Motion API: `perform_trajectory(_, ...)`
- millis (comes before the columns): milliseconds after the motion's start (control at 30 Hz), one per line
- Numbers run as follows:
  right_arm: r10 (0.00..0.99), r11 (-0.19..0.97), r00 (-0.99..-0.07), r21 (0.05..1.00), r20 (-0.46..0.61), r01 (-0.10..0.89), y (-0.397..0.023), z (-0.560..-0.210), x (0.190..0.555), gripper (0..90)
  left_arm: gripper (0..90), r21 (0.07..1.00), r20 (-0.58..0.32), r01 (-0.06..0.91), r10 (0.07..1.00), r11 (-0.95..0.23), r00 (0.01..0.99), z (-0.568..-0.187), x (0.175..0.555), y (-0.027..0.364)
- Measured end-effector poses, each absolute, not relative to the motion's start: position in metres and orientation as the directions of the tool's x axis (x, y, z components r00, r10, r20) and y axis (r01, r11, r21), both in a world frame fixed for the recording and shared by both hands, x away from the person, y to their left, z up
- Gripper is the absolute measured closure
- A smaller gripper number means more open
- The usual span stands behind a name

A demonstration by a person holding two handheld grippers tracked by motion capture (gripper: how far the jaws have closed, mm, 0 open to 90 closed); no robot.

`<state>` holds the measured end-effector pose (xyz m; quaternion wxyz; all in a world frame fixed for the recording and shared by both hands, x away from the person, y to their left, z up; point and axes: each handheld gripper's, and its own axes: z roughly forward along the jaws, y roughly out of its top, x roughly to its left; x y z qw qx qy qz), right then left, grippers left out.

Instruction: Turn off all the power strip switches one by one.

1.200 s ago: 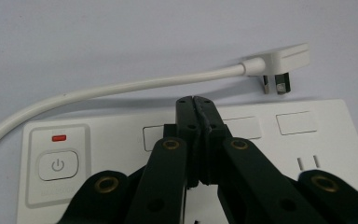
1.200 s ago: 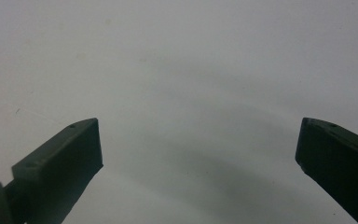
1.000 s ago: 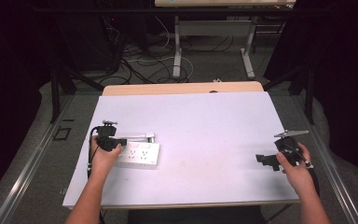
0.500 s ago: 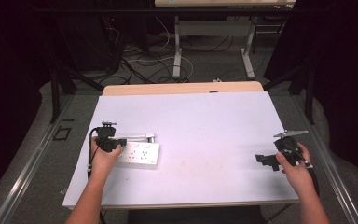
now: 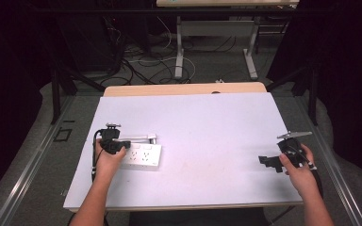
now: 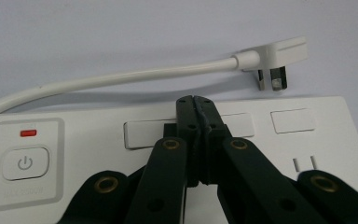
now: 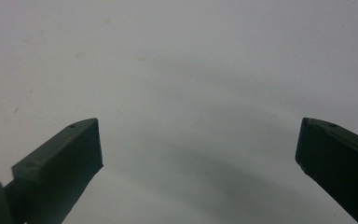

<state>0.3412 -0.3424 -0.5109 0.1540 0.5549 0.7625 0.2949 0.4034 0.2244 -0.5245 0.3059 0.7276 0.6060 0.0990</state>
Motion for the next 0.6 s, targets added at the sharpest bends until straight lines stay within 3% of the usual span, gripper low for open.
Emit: perform_trajectory(600, 0.937, 0.210, -0.336, 0.621, 0.092, 0.755, -0.3421, -0.5113, 0.3411, 0.0, 90.0, 0.567, -0.245, 0.821, 0.939, -0.062, 0.241, -0.5230, 0.4034, 0.2270)
